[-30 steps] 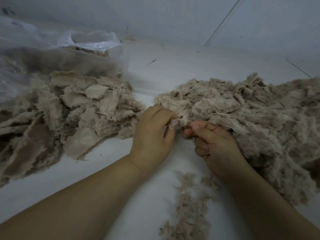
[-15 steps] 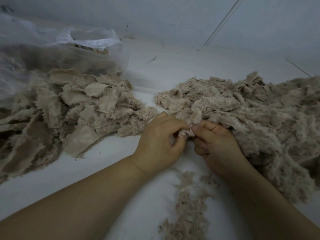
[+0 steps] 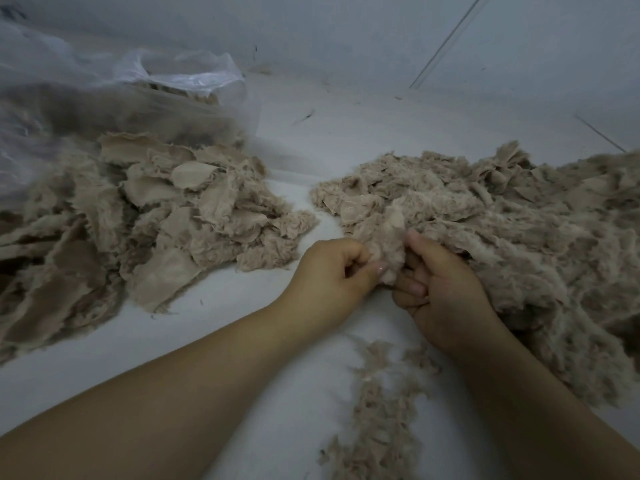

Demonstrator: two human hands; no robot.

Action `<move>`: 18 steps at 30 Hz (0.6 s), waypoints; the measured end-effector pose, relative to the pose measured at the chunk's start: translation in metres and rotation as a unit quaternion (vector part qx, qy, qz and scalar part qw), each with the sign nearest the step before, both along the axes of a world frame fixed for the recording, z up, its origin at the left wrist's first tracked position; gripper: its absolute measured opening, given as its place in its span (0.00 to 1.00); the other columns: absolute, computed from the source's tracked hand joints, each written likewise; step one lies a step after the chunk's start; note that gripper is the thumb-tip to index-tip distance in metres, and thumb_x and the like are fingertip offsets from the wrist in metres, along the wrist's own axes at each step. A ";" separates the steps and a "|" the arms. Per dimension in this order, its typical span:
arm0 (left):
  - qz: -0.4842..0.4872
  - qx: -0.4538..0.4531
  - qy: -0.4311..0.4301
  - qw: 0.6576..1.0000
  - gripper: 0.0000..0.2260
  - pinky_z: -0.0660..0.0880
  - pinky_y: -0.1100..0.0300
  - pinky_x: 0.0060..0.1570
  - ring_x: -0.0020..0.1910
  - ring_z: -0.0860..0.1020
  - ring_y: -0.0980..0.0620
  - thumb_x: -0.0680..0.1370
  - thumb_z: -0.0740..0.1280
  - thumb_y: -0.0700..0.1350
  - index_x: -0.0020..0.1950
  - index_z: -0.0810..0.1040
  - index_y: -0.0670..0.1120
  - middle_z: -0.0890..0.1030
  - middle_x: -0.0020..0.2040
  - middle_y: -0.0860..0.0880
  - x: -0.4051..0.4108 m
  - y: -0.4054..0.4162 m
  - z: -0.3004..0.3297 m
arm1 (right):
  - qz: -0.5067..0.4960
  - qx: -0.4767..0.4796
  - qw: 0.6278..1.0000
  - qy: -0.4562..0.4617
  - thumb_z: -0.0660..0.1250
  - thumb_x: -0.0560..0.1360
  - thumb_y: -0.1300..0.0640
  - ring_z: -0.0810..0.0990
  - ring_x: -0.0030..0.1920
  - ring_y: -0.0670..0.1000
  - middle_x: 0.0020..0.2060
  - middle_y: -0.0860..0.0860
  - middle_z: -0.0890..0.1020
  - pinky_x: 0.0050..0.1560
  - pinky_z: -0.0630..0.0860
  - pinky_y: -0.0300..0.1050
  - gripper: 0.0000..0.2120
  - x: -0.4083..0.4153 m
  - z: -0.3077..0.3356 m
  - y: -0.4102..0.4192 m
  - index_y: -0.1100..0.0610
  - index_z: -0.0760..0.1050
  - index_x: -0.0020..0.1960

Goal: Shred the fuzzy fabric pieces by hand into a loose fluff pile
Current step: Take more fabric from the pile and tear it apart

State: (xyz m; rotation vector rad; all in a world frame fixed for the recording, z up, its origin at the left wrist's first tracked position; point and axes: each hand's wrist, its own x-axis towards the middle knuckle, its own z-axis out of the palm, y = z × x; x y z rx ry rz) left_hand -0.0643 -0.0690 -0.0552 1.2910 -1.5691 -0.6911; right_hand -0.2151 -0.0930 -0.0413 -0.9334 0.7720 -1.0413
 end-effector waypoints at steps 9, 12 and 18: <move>-0.030 0.005 0.073 0.997 0.14 0.68 0.51 0.35 0.33 0.71 0.41 0.75 0.64 0.41 0.36 0.71 0.31 0.74 0.34 0.33 -0.002 0.003 0.010 | -0.011 -0.007 0.997 0.073 0.60 0.81 0.64 0.58 0.19 0.42 0.23 0.49 0.67 0.19 0.57 0.33 0.13 0.004 0.001 0.000 0.60 0.76 0.40; -0.018 0.007 0.102 0.995 0.13 0.66 0.58 0.34 0.32 0.71 0.52 0.73 0.62 0.42 0.34 0.73 0.32 0.76 0.33 0.35 0.000 0.003 0.012 | -0.035 0.020 0.998 0.046 0.56 0.82 0.64 0.58 0.19 0.41 0.23 0.48 0.67 0.19 0.56 0.32 0.21 0.006 0.000 -0.002 0.55 0.77 0.33; -0.034 -0.019 0.049 0.998 0.12 0.63 0.53 0.31 0.30 0.65 0.53 0.73 0.63 0.35 0.32 0.66 0.33 0.68 0.30 0.36 -0.001 0.004 0.011 | -0.002 -0.009 0.998 0.055 0.66 0.77 0.55 0.59 0.20 0.42 0.23 0.48 0.64 0.19 0.56 0.32 0.13 0.004 0.001 0.001 0.55 0.75 0.33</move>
